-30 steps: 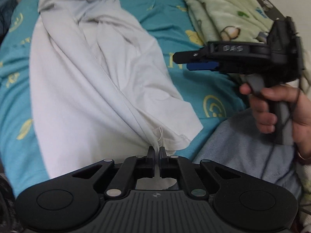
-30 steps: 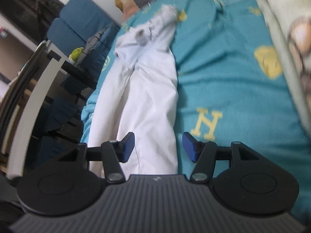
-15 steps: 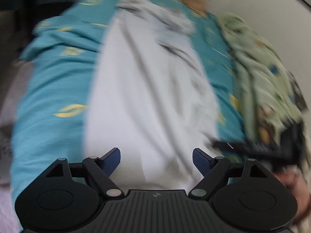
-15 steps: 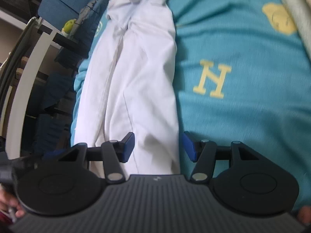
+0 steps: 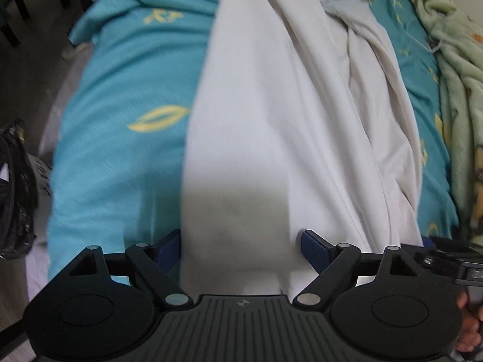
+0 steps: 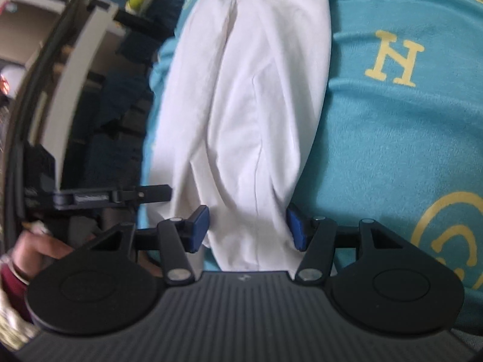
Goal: Fold clothes
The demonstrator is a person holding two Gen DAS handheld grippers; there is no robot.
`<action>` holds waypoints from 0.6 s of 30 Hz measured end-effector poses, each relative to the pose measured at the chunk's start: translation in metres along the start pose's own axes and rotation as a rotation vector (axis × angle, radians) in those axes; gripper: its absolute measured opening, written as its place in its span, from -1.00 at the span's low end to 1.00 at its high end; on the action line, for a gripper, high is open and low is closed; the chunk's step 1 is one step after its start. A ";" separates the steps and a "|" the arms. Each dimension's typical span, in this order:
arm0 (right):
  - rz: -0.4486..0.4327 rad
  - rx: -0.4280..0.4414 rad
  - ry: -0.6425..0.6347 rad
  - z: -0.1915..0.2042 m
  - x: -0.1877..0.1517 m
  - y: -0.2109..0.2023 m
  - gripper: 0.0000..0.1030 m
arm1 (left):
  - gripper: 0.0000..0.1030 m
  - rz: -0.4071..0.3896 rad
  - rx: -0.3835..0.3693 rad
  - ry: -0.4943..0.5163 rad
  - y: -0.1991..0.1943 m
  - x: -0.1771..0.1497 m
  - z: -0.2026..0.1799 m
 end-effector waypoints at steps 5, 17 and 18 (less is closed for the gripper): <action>0.012 -0.072 -0.141 0.017 -0.004 0.009 0.08 | 0.12 0.024 -0.039 0.048 -0.002 -0.006 -0.009; -0.121 0.034 -0.147 0.033 -0.005 -0.034 -0.86 | -0.93 -0.111 -0.288 0.056 -0.062 -0.015 -0.004; -0.142 0.051 -0.133 0.033 -0.005 -0.043 -0.86 | -0.93 -0.140 -0.316 0.043 -0.076 -0.016 -0.002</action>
Point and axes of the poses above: each gripper's, at about its wrist camera, not at the fingertips, and y roughly the way its jaws point, z to its left, x to its top, the point moved 1 cm from there along y, roughly the way its jaws point, and after that the axes turned 4 degrees about x, right-handed, at the moved point
